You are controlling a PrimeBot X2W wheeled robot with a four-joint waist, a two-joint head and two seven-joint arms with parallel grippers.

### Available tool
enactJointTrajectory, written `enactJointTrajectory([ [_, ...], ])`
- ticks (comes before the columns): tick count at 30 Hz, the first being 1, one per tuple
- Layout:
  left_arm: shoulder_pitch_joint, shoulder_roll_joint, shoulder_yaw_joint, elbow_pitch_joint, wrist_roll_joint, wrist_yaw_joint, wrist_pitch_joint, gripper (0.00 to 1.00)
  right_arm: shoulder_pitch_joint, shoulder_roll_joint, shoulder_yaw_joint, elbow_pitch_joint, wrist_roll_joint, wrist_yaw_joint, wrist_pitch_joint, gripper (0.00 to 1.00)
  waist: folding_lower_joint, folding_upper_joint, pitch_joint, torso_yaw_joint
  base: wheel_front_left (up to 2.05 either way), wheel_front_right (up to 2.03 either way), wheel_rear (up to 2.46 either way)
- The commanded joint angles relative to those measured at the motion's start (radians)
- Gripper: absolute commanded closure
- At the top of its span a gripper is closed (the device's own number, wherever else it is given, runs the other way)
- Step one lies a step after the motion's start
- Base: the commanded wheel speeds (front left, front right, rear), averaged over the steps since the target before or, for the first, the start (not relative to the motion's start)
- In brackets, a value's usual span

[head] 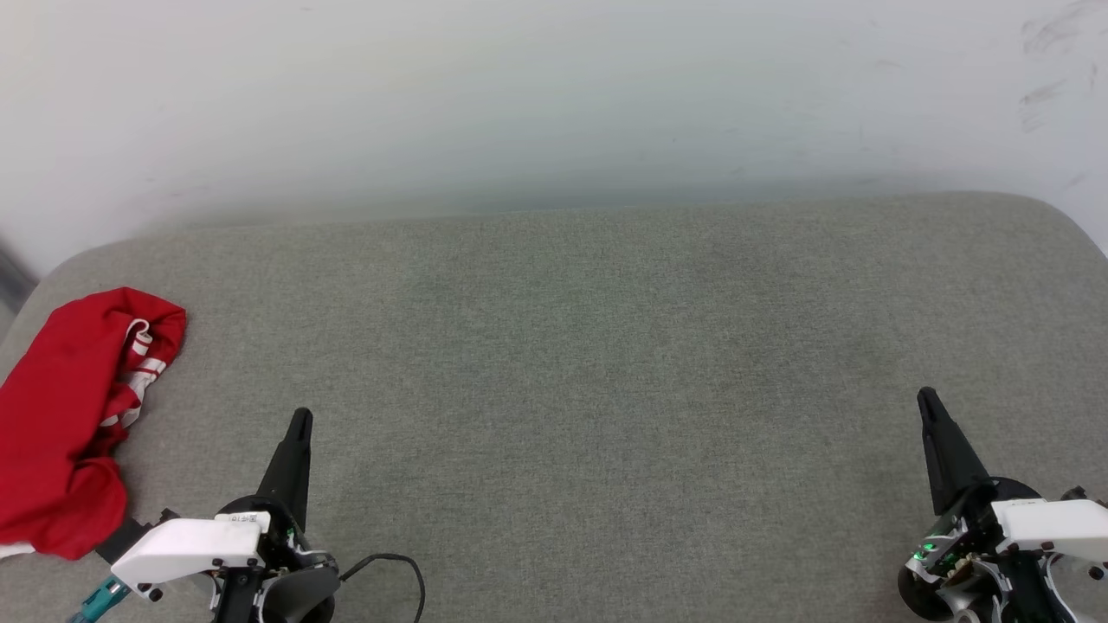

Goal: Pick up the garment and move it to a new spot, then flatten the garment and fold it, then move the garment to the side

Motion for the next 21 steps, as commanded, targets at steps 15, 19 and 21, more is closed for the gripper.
enactJointTrajectory([
  [15,-0.008,-0.001,0.003,0.001,0.003,-0.003,0.003,1.00,-0.010,0.003,0.000,0.001,-0.006,0.000,0.002,1.00,0.0000,0.0000,0.000,0.000,0.00,0.00,0.00],
  [19,-0.008,-0.001,0.003,0.001,0.003,-0.003,0.003,1.00,-0.010,0.003,0.000,0.001,-0.006,0.000,0.002,1.00,0.0000,0.0000,0.000,0.000,0.00,0.00,0.00],
  [21,-0.008,-0.001,0.002,0.001,0.003,-0.003,0.003,1.00,-0.010,0.003,-0.001,0.001,-0.006,0.000,0.002,1.00,0.0000,0.0000,0.000,0.000,0.00,0.00,0.00],
])
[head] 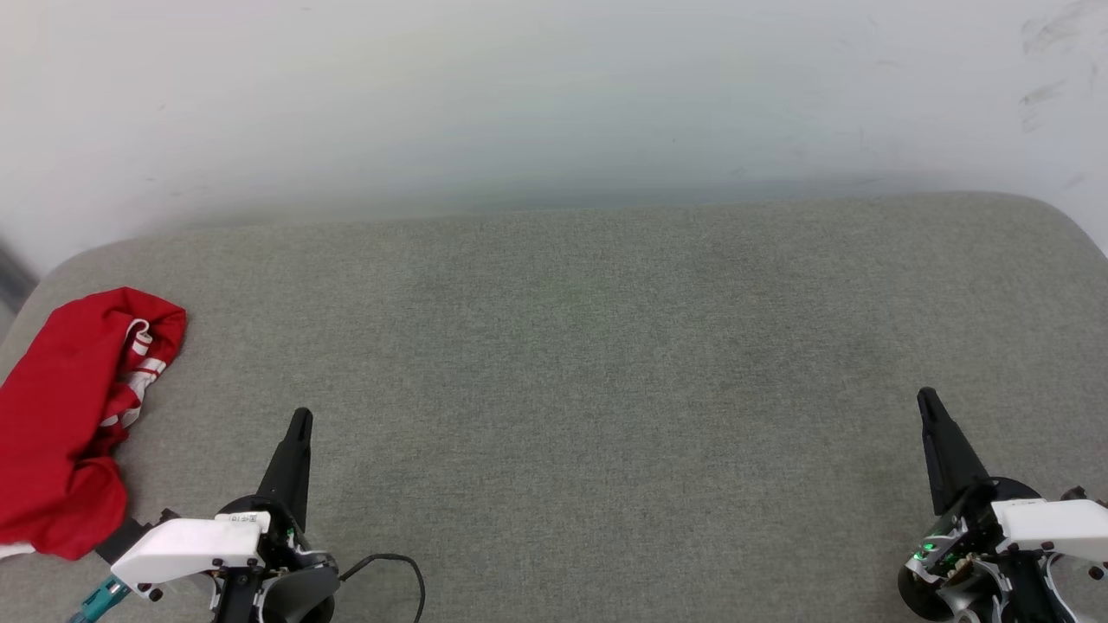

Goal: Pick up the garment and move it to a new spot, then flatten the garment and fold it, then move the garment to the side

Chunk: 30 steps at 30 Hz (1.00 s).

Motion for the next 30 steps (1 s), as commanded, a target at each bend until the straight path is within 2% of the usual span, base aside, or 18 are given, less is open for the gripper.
enactJointTrajectory([
  [1,-0.008,-0.001,0.003,0.001,0.003,-0.003,0.003,1.00,-0.010,0.003,0.000,0.001,-0.006,0.000,0.002,1.00,0.0000,0.0000,0.000,0.000,0.00,0.00,0.00],
  [13,-0.008,-0.001,0.003,0.001,0.003,-0.003,0.003,1.00,-0.010,0.003,0.000,0.001,-0.006,0.000,0.002,1.00,0.0000,0.0000,0.000,0.000,0.00,0.00,0.00],
  [14,0.000,0.000,0.000,0.001,0.000,0.000,0.000,0.00,0.000,0.000,0.000,0.001,0.000,0.000,0.000,0.00,0.0000,0.0000,0.000,0.000,0.00,0.00,0.00],
  [18,0.031,-0.004,-0.003,0.033,0.001,0.001,-0.002,0.00,0.032,0.001,0.003,0.034,0.000,0.000,-0.001,0.00,0.0000,0.0000,0.000,0.000,0.00,0.00,0.00],
  [30,0.055,-0.004,-0.012,-0.005,0.043,0.001,-0.058,0.00,0.051,0.001,0.029,0.006,-0.051,0.000,-0.057,0.00,0.0000,0.0000,0.001,-0.001,0.00,0.00,0.00],
])
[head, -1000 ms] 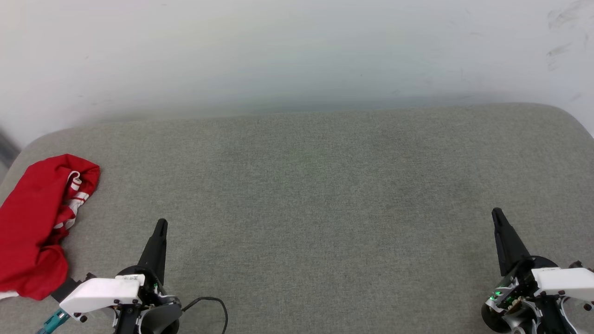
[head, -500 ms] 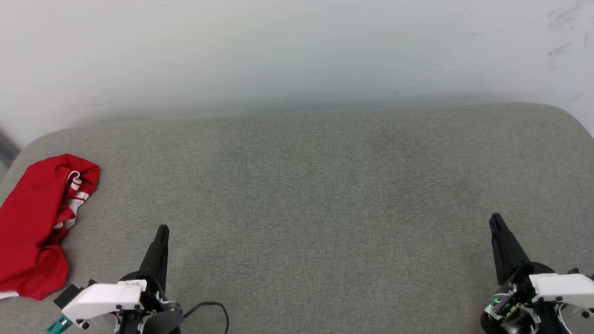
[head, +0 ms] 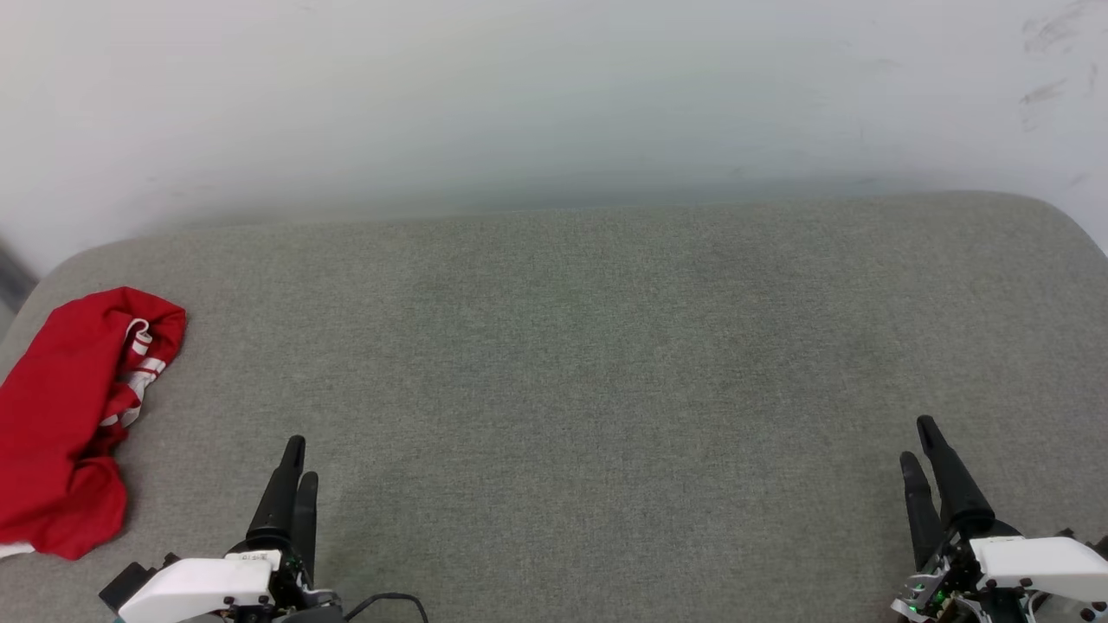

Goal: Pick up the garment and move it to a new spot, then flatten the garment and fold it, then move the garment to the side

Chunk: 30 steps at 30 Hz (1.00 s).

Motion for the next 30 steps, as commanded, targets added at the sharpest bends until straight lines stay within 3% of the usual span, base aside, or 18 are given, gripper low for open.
enactJointTrajectory([
  [1,-0.006,0.003,0.001,-0.022,0.011,-0.001,-0.008,0.00,-0.007,-0.001,0.003,-0.022,-0.015,0.000,-0.008,0.00,-0.0001,0.0000,0.000,0.000,0.00,0.00,0.00],
  [7,0.001,0.003,0.031,-0.039,0.080,-0.001,-0.035,0.00,-0.003,-0.001,0.003,-0.039,-0.100,0.000,-0.035,0.00,-0.0001,0.0000,0.001,0.000,0.00,0.00,0.00],
  [19,-0.003,0.004,0.120,-0.103,0.292,-0.001,-0.089,0.00,-0.012,-0.001,0.007,-0.144,-0.456,0.000,-0.089,0.00,-0.0001,0.0000,0.005,-0.002,0.00,0.00,0.00],
  [22,-0.010,0.004,0.146,-0.147,0.372,0.026,-0.100,0.00,-0.012,-0.001,0.021,-0.175,-0.558,0.000,-0.100,0.00,-0.0001,0.0000,0.007,-0.002,0.00,0.00,0.00],
  [30,0.018,0.004,0.064,-0.264,0.610,0.111,-0.128,0.00,-0.017,-0.001,0.040,-0.254,-0.823,0.000,-0.128,0.00,-0.0001,0.0000,0.011,-0.003,0.00,0.00,0.00],
])
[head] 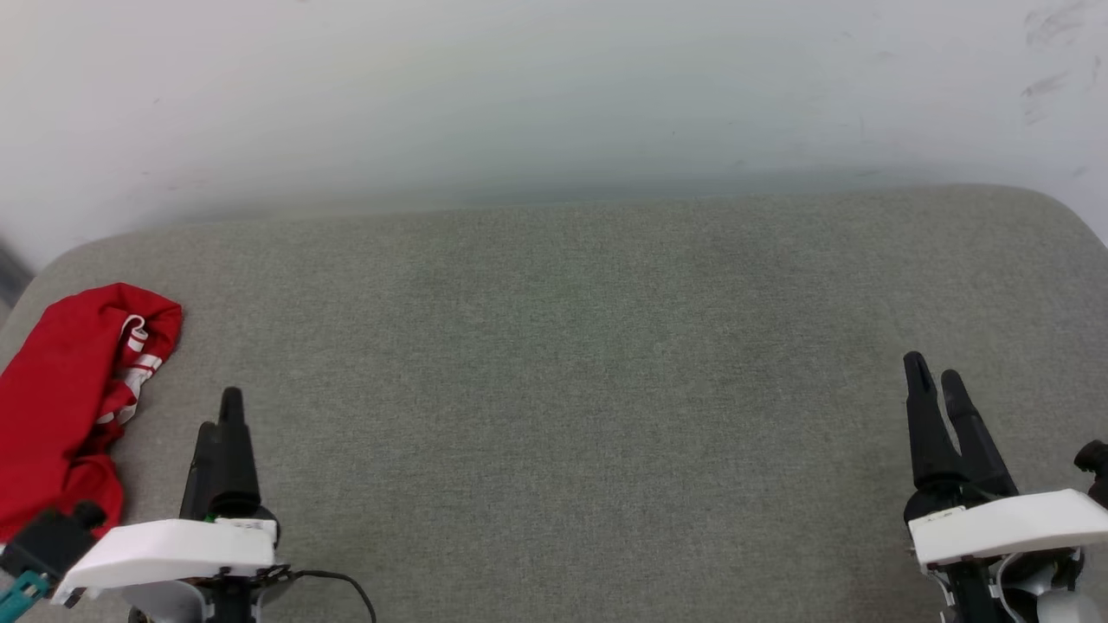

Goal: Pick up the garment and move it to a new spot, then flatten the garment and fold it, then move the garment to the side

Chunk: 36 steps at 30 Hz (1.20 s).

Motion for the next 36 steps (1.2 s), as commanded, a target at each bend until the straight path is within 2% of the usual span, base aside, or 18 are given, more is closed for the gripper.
enactJointTrajectory([
  [1,-0.001,0.004,-0.016,-0.033,0.052,0.012,-0.009,0.00,-0.021,-0.002,0.008,-0.027,-0.054,0.000,-0.009,0.00,-0.0002,0.0000,0.000,0.000,0.00,0.00,0.00],
  [8,0.019,0.004,-0.129,-0.089,0.275,0.077,-0.033,0.00,-0.014,-0.002,0.055,-0.051,-0.242,0.000,-0.032,0.00,-0.0002,0.0000,0.004,-0.001,0.00,0.00,0.00],
  [11,0.024,0.024,-0.173,-0.095,0.340,0.107,-0.042,0.00,-0.010,-0.002,0.068,-0.057,-0.302,0.000,-0.041,0.00,-0.0002,0.0000,0.005,-0.002,0.00,0.00,0.00],
  [25,0.027,0.126,-0.363,-0.112,0.505,0.212,-0.085,0.00,0.011,-0.001,0.083,-0.067,-0.536,0.000,-0.084,0.00,-0.0002,0.0000,0.008,-0.005,0.00,0.00,0.00],
  [36,0.012,0.196,-0.501,-0.106,0.640,0.299,-0.113,0.00,0.019,-0.001,0.090,-0.075,-0.678,0.000,-0.112,0.00,-0.0002,0.0000,0.007,-0.007,0.00,0.00,0.00],
])
